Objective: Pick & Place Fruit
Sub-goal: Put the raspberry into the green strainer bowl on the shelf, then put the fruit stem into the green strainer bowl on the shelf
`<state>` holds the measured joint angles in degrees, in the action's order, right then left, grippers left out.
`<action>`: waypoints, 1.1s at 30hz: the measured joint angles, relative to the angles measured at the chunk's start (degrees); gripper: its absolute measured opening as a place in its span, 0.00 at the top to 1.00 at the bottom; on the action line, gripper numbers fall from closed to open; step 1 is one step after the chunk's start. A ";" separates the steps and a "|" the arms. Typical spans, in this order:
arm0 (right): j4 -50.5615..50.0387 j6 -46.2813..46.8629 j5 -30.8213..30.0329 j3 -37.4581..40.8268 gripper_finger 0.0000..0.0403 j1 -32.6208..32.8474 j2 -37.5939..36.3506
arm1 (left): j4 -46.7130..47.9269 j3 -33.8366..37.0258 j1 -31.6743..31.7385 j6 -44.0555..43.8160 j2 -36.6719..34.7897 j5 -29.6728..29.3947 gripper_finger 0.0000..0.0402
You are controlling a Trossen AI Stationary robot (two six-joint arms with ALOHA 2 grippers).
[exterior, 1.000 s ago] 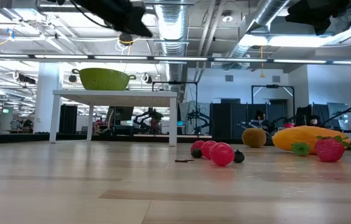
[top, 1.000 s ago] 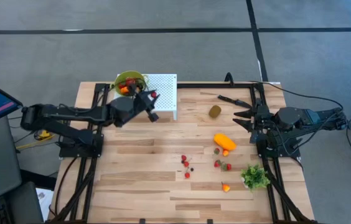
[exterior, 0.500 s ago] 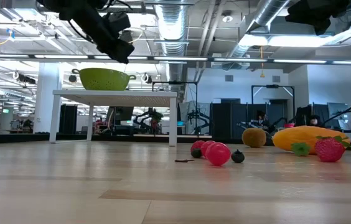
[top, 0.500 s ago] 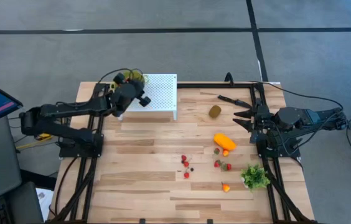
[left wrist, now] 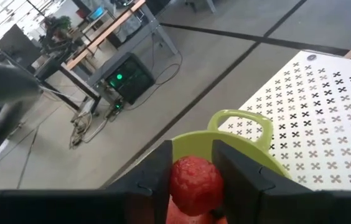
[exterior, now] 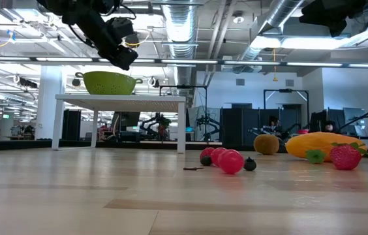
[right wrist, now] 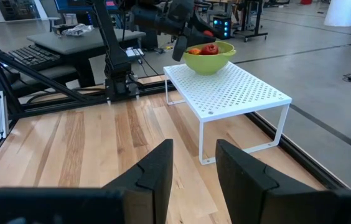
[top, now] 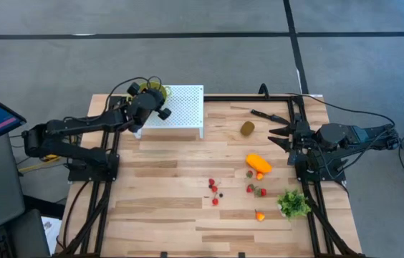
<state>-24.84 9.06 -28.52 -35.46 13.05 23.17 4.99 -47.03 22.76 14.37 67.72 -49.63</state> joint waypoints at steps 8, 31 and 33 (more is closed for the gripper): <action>0.00 0.00 -0.01 0.00 0.71 -0.01 0.00 | 0.00 0.00 -0.02 -0.58 0.00 -0.02 0.55; 0.00 0.00 -0.02 0.00 0.71 0.00 0.00 | -0.32 -0.11 -28.40 -13.40 5.12 31.43 0.52; 0.00 0.00 -0.01 0.00 0.71 0.00 -0.02 | -0.50 -0.11 -31.37 -13.40 8.37 31.57 0.53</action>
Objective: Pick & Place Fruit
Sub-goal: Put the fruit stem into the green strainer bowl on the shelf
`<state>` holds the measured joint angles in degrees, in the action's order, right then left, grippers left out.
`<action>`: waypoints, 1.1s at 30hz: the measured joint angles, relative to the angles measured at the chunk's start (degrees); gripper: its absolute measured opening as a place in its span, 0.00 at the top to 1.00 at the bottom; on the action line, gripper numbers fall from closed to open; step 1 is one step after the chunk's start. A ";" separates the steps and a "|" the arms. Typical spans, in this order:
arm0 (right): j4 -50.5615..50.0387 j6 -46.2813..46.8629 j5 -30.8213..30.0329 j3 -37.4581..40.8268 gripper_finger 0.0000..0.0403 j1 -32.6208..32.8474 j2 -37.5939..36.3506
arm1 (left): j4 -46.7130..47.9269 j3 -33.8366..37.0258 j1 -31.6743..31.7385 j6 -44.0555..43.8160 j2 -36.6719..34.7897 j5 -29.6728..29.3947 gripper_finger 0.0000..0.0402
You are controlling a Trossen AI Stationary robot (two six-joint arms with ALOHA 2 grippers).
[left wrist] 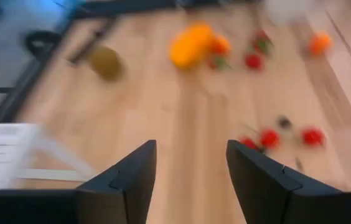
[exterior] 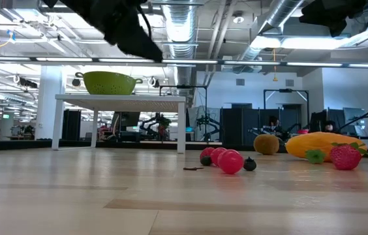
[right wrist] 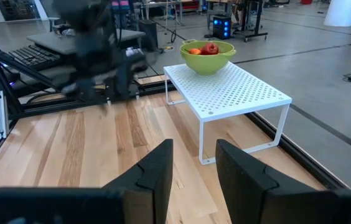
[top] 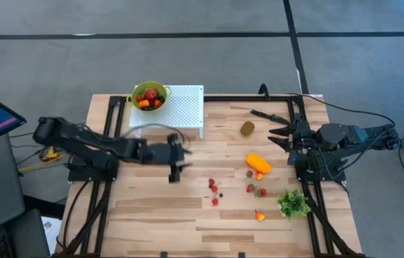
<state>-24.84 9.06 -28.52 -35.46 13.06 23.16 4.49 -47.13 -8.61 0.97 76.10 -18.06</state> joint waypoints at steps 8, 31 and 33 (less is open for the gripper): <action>0.00 0.00 0.01 0.00 0.71 -0.02 0.00 | -3.99 0.02 -8.50 -0.18 16.13 0.15 0.54; 0.00 0.00 0.01 -0.02 0.71 -0.01 0.02 | -30.86 0.00 -12.46 -3.50 36.30 4.95 0.54; 0.00 0.00 0.01 -0.02 0.71 -0.01 0.00 | -31.14 0.00 -12.26 -3.42 36.32 4.98 0.54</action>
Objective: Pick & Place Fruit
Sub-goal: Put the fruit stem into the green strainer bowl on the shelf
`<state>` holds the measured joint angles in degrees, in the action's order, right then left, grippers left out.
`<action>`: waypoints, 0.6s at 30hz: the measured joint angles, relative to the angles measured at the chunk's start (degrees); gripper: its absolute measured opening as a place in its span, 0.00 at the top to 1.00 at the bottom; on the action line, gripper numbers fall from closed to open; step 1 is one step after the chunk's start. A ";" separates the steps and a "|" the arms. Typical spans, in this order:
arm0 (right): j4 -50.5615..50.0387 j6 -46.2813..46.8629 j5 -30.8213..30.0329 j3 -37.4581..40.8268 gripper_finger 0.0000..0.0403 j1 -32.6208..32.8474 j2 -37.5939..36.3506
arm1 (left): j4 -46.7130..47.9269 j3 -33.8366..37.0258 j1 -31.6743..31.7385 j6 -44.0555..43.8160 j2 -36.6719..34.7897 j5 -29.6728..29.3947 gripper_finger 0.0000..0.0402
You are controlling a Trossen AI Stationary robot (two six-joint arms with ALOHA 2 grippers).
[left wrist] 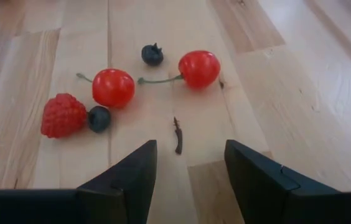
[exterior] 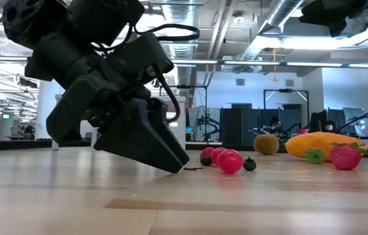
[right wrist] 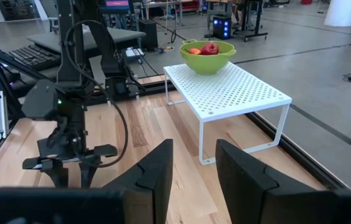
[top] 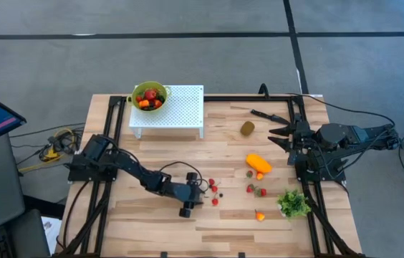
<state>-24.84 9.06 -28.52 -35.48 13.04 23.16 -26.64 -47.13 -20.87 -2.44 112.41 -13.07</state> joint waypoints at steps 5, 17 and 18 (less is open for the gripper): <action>0.00 0.00 -0.02 0.00 0.71 0.00 0.02 | -0.67 0.04 0.90 0.01 0.09 0.46 0.54; 0.00 0.00 -0.01 0.00 0.71 0.00 0.01 | -3.11 0.11 2.10 -1.37 0.81 3.03 0.65; 0.00 0.00 -0.02 0.00 0.71 -0.01 0.01 | -4.08 0.11 2.10 -1.26 1.45 3.05 0.66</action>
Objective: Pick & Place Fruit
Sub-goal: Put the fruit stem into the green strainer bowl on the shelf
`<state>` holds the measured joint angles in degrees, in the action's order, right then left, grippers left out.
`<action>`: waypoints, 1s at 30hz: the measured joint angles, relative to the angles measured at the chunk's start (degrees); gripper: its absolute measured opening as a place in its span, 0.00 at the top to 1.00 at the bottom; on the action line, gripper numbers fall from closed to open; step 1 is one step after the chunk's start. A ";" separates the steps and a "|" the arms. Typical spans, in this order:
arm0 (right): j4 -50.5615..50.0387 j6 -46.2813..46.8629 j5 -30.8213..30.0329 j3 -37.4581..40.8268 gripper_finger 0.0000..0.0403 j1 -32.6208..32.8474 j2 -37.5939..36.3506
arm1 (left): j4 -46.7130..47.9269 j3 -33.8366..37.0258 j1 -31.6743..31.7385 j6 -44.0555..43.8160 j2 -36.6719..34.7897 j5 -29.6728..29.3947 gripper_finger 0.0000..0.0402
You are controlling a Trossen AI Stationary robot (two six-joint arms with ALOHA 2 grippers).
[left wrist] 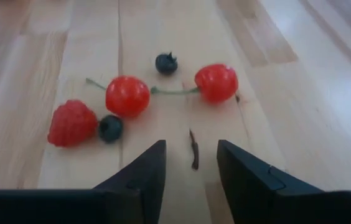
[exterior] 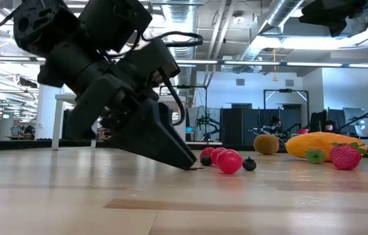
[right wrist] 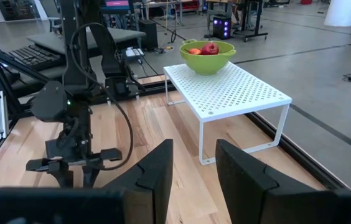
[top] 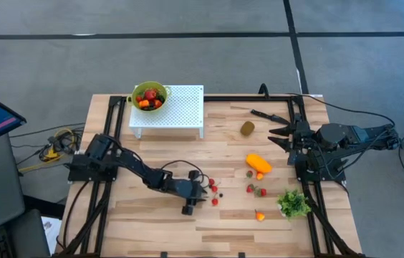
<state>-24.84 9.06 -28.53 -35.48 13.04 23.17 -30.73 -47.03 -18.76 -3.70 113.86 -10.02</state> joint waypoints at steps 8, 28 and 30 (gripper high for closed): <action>0.00 0.00 0.02 0.00 0.71 0.00 0.01 | -6.24 -0.26 0.22 -1.40 5.42 -0.20 0.66; 0.00 0.00 0.00 0.00 0.71 0.00 0.01 | -4.93 -0.09 0.12 -2.67 3.51 -0.09 1.00; 0.00 0.00 0.01 0.00 0.71 0.01 0.00 | -4.28 0.02 0.15 -2.69 2.59 -0.09 1.00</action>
<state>-24.84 9.06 -28.52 -35.48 13.05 23.17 -35.01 -47.00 -18.61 -6.39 116.45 -10.11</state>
